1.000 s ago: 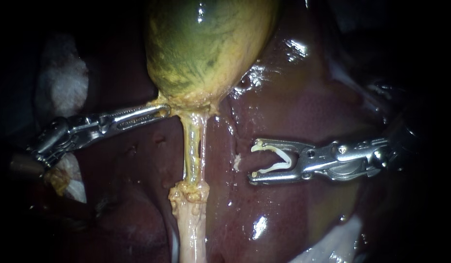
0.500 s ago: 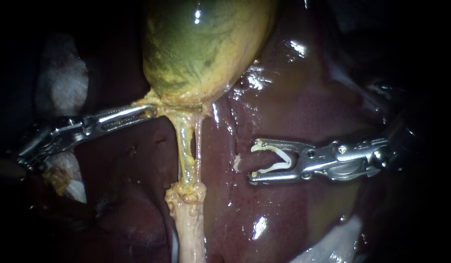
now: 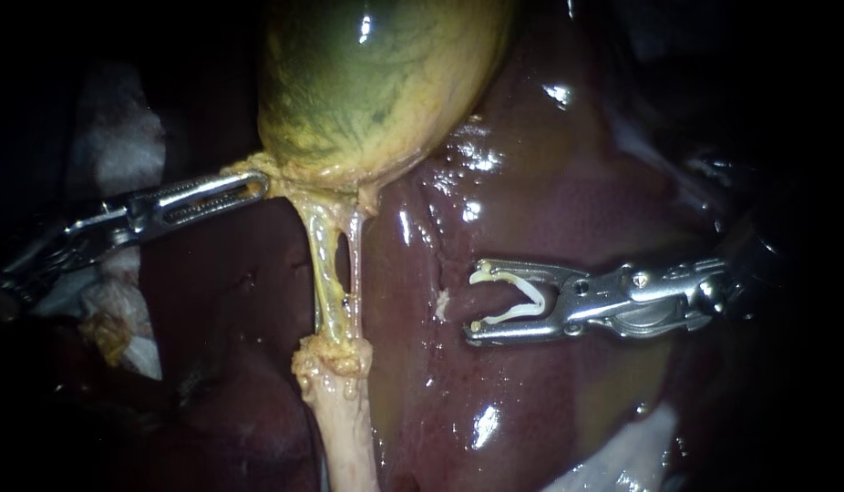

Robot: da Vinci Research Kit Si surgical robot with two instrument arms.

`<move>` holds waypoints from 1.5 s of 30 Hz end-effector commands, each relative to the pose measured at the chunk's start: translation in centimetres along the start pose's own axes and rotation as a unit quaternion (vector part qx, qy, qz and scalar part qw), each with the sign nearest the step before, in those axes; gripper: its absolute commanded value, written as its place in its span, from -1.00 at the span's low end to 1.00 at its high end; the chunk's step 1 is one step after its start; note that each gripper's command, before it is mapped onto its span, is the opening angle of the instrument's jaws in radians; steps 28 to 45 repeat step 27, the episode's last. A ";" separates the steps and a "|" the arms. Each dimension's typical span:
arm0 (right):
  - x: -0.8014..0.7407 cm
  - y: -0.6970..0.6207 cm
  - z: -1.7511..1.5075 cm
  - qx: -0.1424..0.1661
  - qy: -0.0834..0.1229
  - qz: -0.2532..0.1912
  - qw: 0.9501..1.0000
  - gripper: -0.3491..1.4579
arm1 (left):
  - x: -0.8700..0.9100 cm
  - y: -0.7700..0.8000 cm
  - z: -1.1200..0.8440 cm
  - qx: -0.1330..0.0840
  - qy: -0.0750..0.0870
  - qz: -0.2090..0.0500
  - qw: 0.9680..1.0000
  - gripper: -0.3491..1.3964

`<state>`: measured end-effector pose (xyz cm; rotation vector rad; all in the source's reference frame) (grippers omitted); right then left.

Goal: Grabbing gallbladder

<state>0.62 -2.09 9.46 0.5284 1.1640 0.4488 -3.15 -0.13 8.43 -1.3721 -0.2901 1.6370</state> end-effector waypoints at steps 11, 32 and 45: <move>0.00 0.00 0.00 0.000 0.000 0.000 1.000 0.04 | 0.03 0.03 -0.02 0.005 0.002 -0.002 1.000 -0.92; 0.00 0.00 -0.01 0.000 0.000 0.000 1.000 0.04 | 0.03 0.03 -0.02 0.011 0.004 -0.002 1.000 -0.92; 0.00 0.00 -0.01 0.000 0.000 0.000 1.000 0.04 | 0.03 0.03 -0.02 0.011 0.004 -0.002 1.000 -0.92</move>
